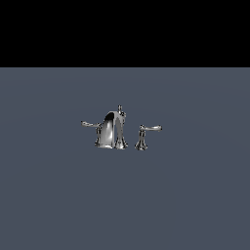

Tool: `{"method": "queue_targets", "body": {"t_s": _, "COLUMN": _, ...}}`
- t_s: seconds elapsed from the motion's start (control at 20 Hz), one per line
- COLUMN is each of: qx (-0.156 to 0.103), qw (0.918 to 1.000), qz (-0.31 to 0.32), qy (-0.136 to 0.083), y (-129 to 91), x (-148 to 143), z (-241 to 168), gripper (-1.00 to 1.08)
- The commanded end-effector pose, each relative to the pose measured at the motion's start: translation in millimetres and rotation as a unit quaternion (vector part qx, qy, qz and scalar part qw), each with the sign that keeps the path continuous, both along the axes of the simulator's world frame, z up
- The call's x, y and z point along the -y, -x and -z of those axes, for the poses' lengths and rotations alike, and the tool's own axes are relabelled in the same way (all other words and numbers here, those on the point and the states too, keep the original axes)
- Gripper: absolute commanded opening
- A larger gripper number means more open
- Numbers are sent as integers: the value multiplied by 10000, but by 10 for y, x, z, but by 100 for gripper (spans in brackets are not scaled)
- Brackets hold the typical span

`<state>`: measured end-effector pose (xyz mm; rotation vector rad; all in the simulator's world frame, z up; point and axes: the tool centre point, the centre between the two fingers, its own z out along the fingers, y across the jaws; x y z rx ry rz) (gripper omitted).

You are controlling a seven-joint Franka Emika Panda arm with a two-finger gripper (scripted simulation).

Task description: Turn on the faucet by rotating a designated handle.

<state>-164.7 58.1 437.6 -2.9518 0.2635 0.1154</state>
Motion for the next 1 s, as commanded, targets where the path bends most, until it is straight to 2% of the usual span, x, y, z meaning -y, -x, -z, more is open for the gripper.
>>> {"method": "queue_targets", "body": {"t_s": 0.0, "qx": -168, "qw": 9992, "qz": 338, "qy": -163, "y": -164, "x": -81, "z": 131, "gripper": -100}}
{"method": "queue_targets", "body": {"t_s": 0.25, "qx": -520, "qw": 9924, "qz": 1048, "qy": -376, "y": -475, "x": -237, "z": 428, "gripper": -100}}
{"method": "queue_targets", "body": {"t_s": 0.45, "qx": -797, "qw": 9821, "qz": 1643, "qy": -455, "y": -708, "x": -352, "z": 697, "gripper": -100}}
{"method": "queue_targets", "body": {"t_s": 0.7, "qx": -1108, "qw": 9632, "qz": 2408, "qy": -446, "y": -976, "x": -482, "z": 1066, "gripper": -100}}
{"method": "queue_targets", "body": {"t_s": 0.95, "qx": -1348, "qw": 9379, "qz": 3180, "qy": -332, "y": -1216, "x": -588, "z": 1460, "gripper": -100}}
